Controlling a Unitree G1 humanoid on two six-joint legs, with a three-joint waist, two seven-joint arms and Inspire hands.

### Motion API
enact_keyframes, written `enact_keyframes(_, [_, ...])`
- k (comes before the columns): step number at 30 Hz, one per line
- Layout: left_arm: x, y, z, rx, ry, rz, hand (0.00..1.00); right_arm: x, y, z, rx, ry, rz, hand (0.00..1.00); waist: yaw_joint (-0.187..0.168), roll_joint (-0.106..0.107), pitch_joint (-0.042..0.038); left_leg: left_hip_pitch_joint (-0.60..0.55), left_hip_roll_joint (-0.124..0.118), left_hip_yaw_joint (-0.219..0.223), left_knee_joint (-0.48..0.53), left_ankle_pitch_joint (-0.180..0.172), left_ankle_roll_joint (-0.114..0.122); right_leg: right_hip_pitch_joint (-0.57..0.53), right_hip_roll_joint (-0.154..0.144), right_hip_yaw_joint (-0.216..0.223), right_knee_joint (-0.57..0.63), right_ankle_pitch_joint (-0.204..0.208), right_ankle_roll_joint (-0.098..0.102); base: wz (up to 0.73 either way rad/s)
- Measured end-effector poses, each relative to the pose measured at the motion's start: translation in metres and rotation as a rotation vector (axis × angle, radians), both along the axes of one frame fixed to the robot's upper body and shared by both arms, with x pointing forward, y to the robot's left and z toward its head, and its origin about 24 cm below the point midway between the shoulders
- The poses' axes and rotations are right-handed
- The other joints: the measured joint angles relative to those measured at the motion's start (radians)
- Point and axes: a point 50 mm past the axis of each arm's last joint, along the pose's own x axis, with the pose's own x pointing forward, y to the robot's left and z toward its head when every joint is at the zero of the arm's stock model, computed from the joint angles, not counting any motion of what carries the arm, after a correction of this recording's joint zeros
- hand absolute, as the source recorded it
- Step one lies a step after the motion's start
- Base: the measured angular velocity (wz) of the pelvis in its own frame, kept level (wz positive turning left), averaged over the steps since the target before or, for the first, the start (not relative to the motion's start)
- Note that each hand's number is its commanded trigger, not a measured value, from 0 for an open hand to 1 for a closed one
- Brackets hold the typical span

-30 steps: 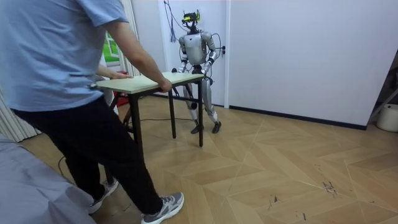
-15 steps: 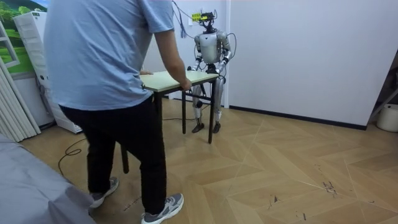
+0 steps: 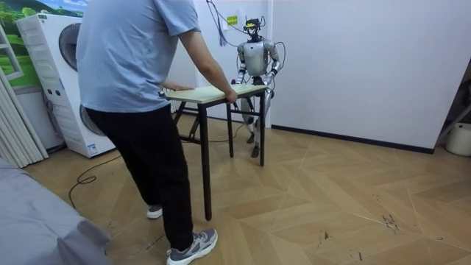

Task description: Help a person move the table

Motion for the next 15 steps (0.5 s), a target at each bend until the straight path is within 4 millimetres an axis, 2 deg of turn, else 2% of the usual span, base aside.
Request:
enact_keyframes(1, [0.001,0.001,0.001,0.004,-0.006,-0.003,1.00,0.001,0.000,0.000,0.007,-0.001,-0.002,1.00,0.000,-0.004,-0.0002,-0.013,0.009,-0.002,-0.001,0.013,-0.002,0.000,0.012,-0.005,-0.029,0.003,-0.005,-0.08])
enact_keyframes(2, [0.002,0.002,0.002,0.011,-0.008,-0.010,1.00,0.002,0.000,0.000,0.011,0.002,-0.002,1.00,-0.003,-0.012,-0.0014,-0.029,0.024,-0.005,-0.011,0.041,-0.005,0.001,0.030,-0.016,-0.069,0.006,-0.011,0.00])
enact_keyframes(4, [0.001,0.000,0.001,0.012,-0.005,-0.016,1.00,0.002,0.000,-0.004,0.014,0.017,-0.010,1.00,-0.006,-0.010,-0.0005,-0.043,0.048,-0.018,-0.027,0.081,-0.010,-0.009,0.063,-0.030,-0.090,0.017,-0.037,0.02])
enact_keyframes(6, [0.000,0.000,-0.001,0.022,0.000,-0.026,1.00,-0.001,0.000,-0.007,0.024,0.038,-0.018,1.00,-0.009,-0.006,-0.0017,-0.042,0.072,-0.048,-0.084,0.148,-0.031,-0.026,0.113,-0.041,-0.092,0.047,-0.069,0.15])
enact_keyframes(7, [0.001,0.001,0.000,0.028,0.000,-0.032,1.00,-0.002,0.001,-0.007,0.030,0.041,-0.023,1.00,-0.008,-0.003,-0.0005,-0.042,0.081,-0.058,-0.099,0.168,-0.038,-0.028,0.128,-0.048,-0.098,0.058,-0.079,0.22])
enact_keyframes(8, [0.001,0.001,-0.002,0.032,0.005,-0.041,1.00,-0.004,0.001,-0.009,0.034,0.049,-0.034,1.00,-0.003,0.009,0.0006,-0.041,0.094,-0.074,-0.133,0.209,-0.065,-0.031,0.159,-0.057,-0.117,0.085,-0.100,0.24])
enact_keyframes(9, [0.001,0.000,-0.003,0.035,0.010,-0.048,1.00,-0.004,0.000,-0.009,0.035,0.053,-0.040,1.00,-0.003,0.022,-0.0004,-0.039,0.100,-0.099,-0.192,0.269,-0.144,-0.040,0.189,-0.059,-0.145,0.117,-0.129,0.27])
enact_keyframes(10, [0.003,-0.001,-0.002,0.036,0.003,-0.055,1.00,-0.004,0.000,-0.009,0.035,0.051,-0.046,1.00,-0.005,0.027,-0.0016,-0.034,0.099,-0.112,-0.240,0.307,-0.216,-0.050,0.200,-0.060,-0.161,0.138,-0.141,0.30])
enact_keyframes(11, [0.009,-0.002,0.000,0.039,-0.014,-0.066,1.00,-0.002,-0.003,-0.008,0.036,0.038,-0.058,1.00,-0.008,0.030,0.0003,-0.039,0.100,-0.156,-0.272,0.360,-0.314,-0.075,0.192,-0.099,-0.178,0.168,-0.150,0.00])
enact_keyframes(12, [0.007,-0.002,-0.003,0.035,0.001,-0.059,1.00,-0.002,-0.003,-0.010,0.033,0.048,-0.056,1.00,0.012,0.034,0.0017,-0.063,0.117,-0.180,-0.127,0.292,-0.236,-0.089,0.189,-0.121,-0.168,0.177,-0.172,-0.24])
enact_keyframes(13, [0.004,-0.002,-0.006,0.027,0.014,-0.052,1.00,-0.003,-0.003,-0.012,0.031,0.058,-0.053,1.00,0.026,0.035,0.0012,-0.068,0.128,-0.185,-0.034,0.240,-0.206,-0.089,0.185,-0.123,-0.163,0.180,-0.179,-0.64])
enact_keyframes(14, [-0.005,-0.003,-0.010,0.007,0.038,-0.033,1.00,-0.006,-0.002,-0.014,0.026,0.069,-0.037,1.00,0.039,0.040,-0.0013,-0.068,0.145,-0.206,0.148,0.134,-0.194,-0.087,0.173,-0.141,-0.152,0.184,-0.183,-0.56])
enact_keyframes(15, [-0.012,-0.003,-0.013,-0.009,0.055,-0.014,1.00,-0.009,-0.003,-0.016,0.018,0.080,-0.024,1.00,0.038,0.050,-0.0017,-0.062,0.160,-0.231,0.310,0.060,-0.199,-0.084,0.168,-0.161,-0.148,0.193,-0.186,-0.39])
